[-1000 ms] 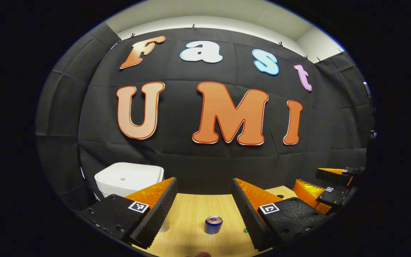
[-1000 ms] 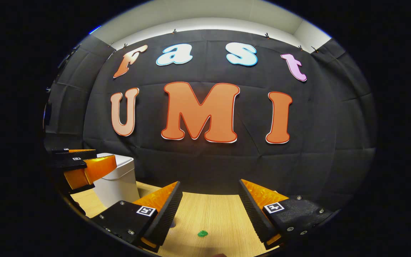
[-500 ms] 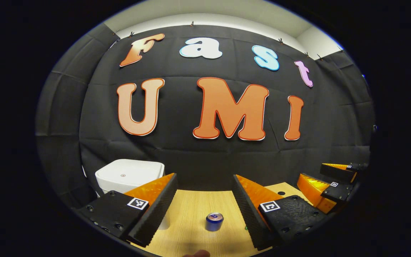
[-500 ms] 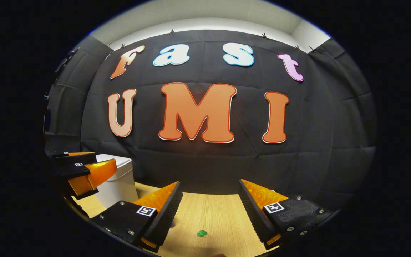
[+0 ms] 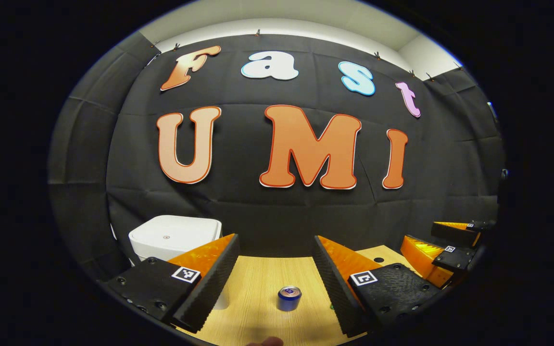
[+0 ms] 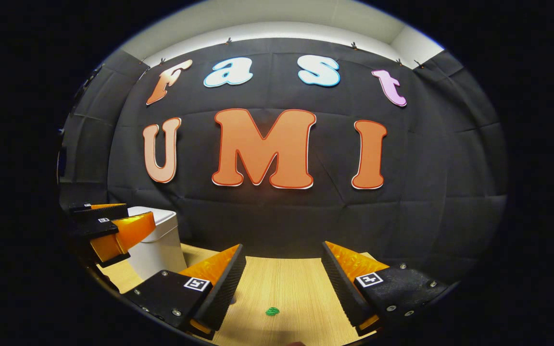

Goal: Press the lid of the desktop garbage bin to open it, pick up the crumpled paper on the desktop and throw it into the bin, then pick up the pop can on the desktop and drop it into the bin, and finally close the garbage bin lid.

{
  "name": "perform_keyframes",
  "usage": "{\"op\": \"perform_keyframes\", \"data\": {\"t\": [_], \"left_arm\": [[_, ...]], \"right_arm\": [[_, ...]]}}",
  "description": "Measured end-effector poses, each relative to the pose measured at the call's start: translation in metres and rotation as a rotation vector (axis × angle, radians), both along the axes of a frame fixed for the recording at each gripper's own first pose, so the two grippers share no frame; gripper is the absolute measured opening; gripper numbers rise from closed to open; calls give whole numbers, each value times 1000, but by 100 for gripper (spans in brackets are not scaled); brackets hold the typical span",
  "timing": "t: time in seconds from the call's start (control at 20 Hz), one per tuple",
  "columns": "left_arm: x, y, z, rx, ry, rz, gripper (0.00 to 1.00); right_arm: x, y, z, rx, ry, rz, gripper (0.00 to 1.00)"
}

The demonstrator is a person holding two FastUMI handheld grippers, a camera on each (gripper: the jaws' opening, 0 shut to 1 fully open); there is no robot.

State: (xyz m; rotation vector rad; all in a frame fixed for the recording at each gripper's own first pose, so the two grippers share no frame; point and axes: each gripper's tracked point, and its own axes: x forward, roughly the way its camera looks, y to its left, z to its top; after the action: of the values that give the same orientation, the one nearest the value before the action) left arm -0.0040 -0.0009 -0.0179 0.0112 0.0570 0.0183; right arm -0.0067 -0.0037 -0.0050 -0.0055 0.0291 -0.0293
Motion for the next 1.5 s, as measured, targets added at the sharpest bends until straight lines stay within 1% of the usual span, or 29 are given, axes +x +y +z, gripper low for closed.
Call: {"op": "perform_keyframes", "data": {"t": [0.2, 0.35, 0.4, 0.45, 0.5, 0.55, 0.6, 0.65, 0.75, 0.85, 0.95, 1.0, 1.05, 1.15, 1.2, 1.25, 1.3, 1.35, 1.45, 1.5], "left_arm": [[0, 2, -2, 4, 3, -1, 97], [2, 15, 14, 22, -59, 18, 96], [3, 22, 19, 15, -71, 24, 93], [6, 25, 16, -3, -64, 23, 95], [7, 29, 13, -3, -51, 27, 94], [8, 38, 10, 10, -42, 42, 93], [8, 45, 12, 13, -43, 51, 95], [6, 48, 15, 15, -55, 59, 94], [6, 56, 27, 56, -87, 76, 94], [13, 78, 44, 76, -125, 101, 94], [25, 111, 56, 58, -131, 149, 92], [32, 130, 59, 44, -124, 185, 88], [40, 147, 58, 42, -105, 209, 75], [50, 174, 65, 19, -109, 227, 66], [55, 187, 63, -15, -87, 222, 64], [63, 198, 55, -49, -60, 224, 57], [69, 209, 47, -80, -31, 219, 53], [74, 220, 37, -98, 2, 220, 45], [78, 242, 22, -101, 64, 243, 24], [83, 248, 12, -100, 91, 240, 16]], "right_arm": [[-2, 1, -3, -3, 11, 4, 94], [-2, 2, -4, 0, 18, 4, 94], [-3, 3, -6, 0, 22, 6, 94], [-3, 4, -6, 1, 24, 6, 94], [-3, 4, -7, 1, 25, 7, 94], [-4, 4, -7, 1, 24, 8, 94], [-4, 6, -7, 0, 24, 8, 94], [-4, 6, -8, -1, 27, 9, 94], [-4, 7, -10, 0, 34, 11, 94], [-4, 6, -12, -4, 40, 11, 94], [-6, 7, -14, -4, 45, 11, 94], [-5, 6, -15, -3, 49, 8, 94], [-6, 6, -15, 0, 51, 8, 94], [-8, 6, -17, -2, 55, 5, 94], [-9, 5, -18, -3, 57, 2, 94], [-10, 5, -19, -2, 60, 0, 94], [-10, 5, -19, -1, 61, -2, 94], [-10, 5, -20, 0, 61, -4, 94], [-10, 5, -21, 4, 63, -6, 94], [-10, 5, -22, 8, 64, -6, 94]]}}
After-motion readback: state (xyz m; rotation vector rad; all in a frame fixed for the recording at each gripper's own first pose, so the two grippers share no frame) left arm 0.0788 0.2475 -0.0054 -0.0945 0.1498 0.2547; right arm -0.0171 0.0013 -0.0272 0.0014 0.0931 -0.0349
